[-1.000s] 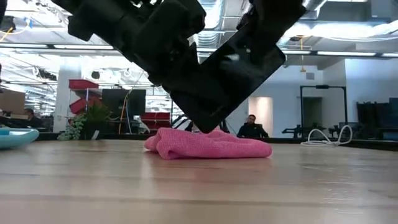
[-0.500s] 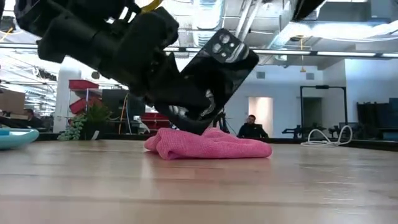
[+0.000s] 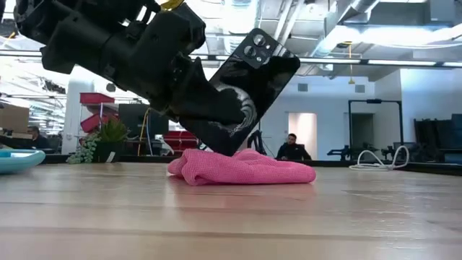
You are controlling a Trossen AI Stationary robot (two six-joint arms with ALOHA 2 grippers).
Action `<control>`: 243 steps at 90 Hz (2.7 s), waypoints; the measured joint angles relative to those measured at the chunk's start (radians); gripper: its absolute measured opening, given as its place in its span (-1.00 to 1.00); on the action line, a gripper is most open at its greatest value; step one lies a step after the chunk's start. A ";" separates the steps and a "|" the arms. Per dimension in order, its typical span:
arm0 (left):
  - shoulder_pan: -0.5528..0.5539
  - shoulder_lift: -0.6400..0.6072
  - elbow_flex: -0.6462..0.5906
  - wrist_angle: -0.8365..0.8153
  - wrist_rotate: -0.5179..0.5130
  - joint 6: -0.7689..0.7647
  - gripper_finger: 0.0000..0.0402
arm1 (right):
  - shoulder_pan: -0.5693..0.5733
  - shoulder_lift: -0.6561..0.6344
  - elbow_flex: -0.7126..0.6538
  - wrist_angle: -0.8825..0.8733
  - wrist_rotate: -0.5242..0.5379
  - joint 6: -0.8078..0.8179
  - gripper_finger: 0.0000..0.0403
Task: Apply microfiber cloth
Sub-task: Spray the black cellphone with the transparent spray bottle
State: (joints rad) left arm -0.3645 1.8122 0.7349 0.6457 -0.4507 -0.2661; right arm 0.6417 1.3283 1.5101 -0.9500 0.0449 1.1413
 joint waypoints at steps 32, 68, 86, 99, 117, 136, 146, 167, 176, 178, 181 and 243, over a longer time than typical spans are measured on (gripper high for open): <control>-0.008 0.000 0.000 -0.003 0.000 0.023 -0.96 | 0.295 0.289 0.000 0.016 -0.064 0.590 0.18; -0.005 0.000 0.000 0.002 0.000 0.041 -0.96 | 0.611 0.412 0.056 -0.505 0.086 1.165 0.13; -0.005 0.000 0.000 -0.002 0.000 0.033 -0.96 | 0.630 0.396 0.082 -0.618 0.365 1.080 0.13; -0.005 0.000 0.000 0.001 0.000 0.017 -0.96 | 0.604 0.369 0.082 -0.624 0.441 0.986 0.13; -0.002 0.000 0.000 0.005 0.000 0.004 -0.96 | 0.538 0.319 0.080 -0.624 0.459 0.858 0.12; 0.000 0.000 0.000 0.001 0.000 0.007 -0.96 | 0.440 0.279 0.080 -0.622 0.462 0.756 0.10; 0.000 0.000 0.000 0.001 0.000 0.014 -0.96 | 0.406 0.263 0.080 -0.621 0.357 0.699 0.10; 0.000 0.000 0.000 0.001 0.000 0.018 -0.96 | 0.414 0.176 0.015 -0.618 0.287 0.730 0.09; 0.000 0.000 0.000 0.001 0.000 0.018 -0.96 | 0.418 0.127 -0.077 -0.624 0.236 0.779 0.09; 0.000 0.000 0.000 0.000 0.000 0.019 -0.96 | 0.418 0.117 -0.097 -0.623 0.225 0.788 0.09; 0.000 0.000 0.000 0.000 0.000 0.019 -0.96 | 0.419 0.104 -0.124 -0.622 0.214 0.801 0.09; 0.000 0.000 0.000 0.000 0.000 0.016 -0.96 | 0.234 0.067 -0.265 -0.620 0.353 0.546 0.09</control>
State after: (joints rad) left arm -0.3641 1.8122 0.7353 0.6460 -0.4503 -0.2504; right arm 0.8753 1.3952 1.2449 -1.5703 0.3982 1.6870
